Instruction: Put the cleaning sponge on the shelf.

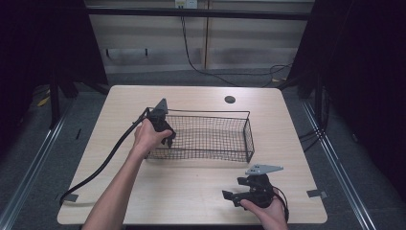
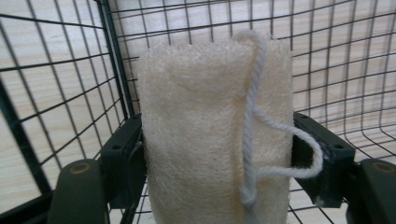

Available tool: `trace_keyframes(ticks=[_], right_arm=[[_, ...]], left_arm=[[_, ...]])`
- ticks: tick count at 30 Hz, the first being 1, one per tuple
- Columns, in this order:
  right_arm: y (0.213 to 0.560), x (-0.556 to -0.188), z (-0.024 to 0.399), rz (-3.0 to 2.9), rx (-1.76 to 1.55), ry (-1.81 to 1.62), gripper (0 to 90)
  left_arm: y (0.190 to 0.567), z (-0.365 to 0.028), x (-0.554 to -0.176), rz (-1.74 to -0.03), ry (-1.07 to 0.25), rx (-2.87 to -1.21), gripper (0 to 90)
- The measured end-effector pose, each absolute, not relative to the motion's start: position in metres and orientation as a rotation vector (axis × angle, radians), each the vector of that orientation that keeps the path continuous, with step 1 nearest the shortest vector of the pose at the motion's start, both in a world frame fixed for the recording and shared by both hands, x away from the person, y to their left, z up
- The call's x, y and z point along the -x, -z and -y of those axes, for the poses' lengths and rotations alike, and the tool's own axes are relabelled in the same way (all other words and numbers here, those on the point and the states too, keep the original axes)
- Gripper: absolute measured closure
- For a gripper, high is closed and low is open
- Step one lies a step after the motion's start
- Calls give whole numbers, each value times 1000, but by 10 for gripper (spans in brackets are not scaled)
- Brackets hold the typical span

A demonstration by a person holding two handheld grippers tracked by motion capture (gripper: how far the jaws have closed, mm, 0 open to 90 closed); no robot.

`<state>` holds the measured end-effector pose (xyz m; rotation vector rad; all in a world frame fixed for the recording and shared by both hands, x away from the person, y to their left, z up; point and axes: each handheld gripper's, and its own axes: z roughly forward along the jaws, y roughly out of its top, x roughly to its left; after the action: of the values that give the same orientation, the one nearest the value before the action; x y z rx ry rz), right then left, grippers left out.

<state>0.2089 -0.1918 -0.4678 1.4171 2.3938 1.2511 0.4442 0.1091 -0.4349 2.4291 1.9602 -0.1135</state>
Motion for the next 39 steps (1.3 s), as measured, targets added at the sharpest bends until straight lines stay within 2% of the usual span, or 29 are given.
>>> trace_keyframes(ticks=[12, 15, 27, 39], right_arm=[[468, -209, 192, -2392, -1409, -1255, 190], [468, -209, 192, -2393, -1409, -1256, 190], [468, -209, 191, -2395, -1415, -1252, 190], [468, -209, 191, -2398, -1414, -1249, 191]], left_arm=[[436, -109, -445, -1957, 151, -2436, 267], [435, -110, -446, -1949, 162, -2435, 230], [433, -111, -445, -1935, 152, -2427, 208], [418, -116, -442, -1851, 175, -2388, 177]])
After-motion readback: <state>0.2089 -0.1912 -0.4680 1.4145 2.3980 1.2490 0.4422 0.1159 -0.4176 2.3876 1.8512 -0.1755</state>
